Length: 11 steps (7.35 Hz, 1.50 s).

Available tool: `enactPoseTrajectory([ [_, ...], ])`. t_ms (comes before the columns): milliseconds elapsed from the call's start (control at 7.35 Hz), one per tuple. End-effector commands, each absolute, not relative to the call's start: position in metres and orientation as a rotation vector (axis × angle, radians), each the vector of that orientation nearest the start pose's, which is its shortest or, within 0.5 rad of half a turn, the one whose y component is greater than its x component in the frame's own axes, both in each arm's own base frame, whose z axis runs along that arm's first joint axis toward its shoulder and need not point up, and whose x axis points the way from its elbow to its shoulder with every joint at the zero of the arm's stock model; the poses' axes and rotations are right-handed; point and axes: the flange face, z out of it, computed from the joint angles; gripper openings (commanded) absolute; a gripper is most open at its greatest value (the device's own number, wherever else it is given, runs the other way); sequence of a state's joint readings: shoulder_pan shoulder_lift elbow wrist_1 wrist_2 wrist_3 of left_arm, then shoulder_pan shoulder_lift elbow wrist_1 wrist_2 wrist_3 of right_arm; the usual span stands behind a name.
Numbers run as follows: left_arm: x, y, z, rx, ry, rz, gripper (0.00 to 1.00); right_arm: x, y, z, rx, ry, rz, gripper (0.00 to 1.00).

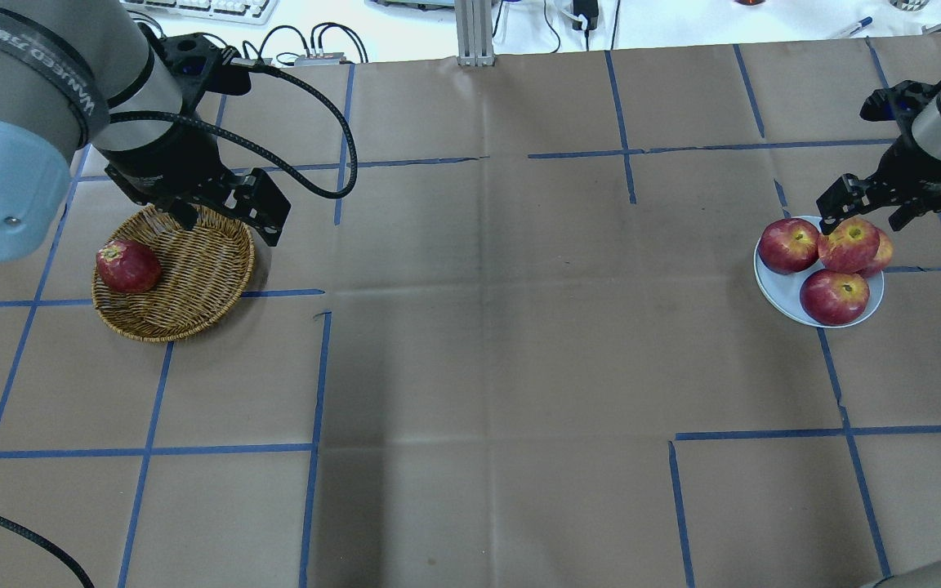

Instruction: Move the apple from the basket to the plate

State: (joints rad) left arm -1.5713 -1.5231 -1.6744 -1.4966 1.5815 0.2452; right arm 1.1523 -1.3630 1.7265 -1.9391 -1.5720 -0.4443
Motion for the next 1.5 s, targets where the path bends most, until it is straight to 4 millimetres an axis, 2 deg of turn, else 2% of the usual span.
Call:
enactPoseTrajectory([
  [0, -0.132, -0.473, 0.467, 0.383, 3.105, -0.026, 0.99, -0.061, -0.560, 0.416, -0.003, 3.139, 0.024, 1.00],
  [136, -0.133, -0.473, 0.467, 0.385, 3.105, -0.027, 0.99, -0.026, -0.550, 0.441, 0.059, 3.132, 0.058, 1.00],
  [272, -0.133, -0.473, 0.467, 0.385, 3.105, -0.027, 0.99, 0.011, -0.537, 0.458, -0.014, 3.135, 0.057, 1.00],
  [544, -0.133, -0.473, 0.468, 0.385, 3.105, -0.027, 0.99, 0.074, -0.511, 0.479, 0.089, 3.137, 0.048, 1.00],
  [680, -0.133, -0.473, 0.467, 0.385, 3.105, -0.024, 0.99, 0.108, -0.503, 0.483, 0.099, 3.146, 0.034, 1.00],
  [816, -0.133, -0.473, 0.467, 0.385, 3.105, -0.024, 0.99, 0.125, -0.499, 0.481, 0.101, 3.152, 0.036, 1.00],
  [1360, -0.132, -0.473, 0.467, 0.383, 3.105, -0.024, 0.99, 0.125, -0.497, 0.485, 0.084, 3.142, 0.022, 1.00],
])
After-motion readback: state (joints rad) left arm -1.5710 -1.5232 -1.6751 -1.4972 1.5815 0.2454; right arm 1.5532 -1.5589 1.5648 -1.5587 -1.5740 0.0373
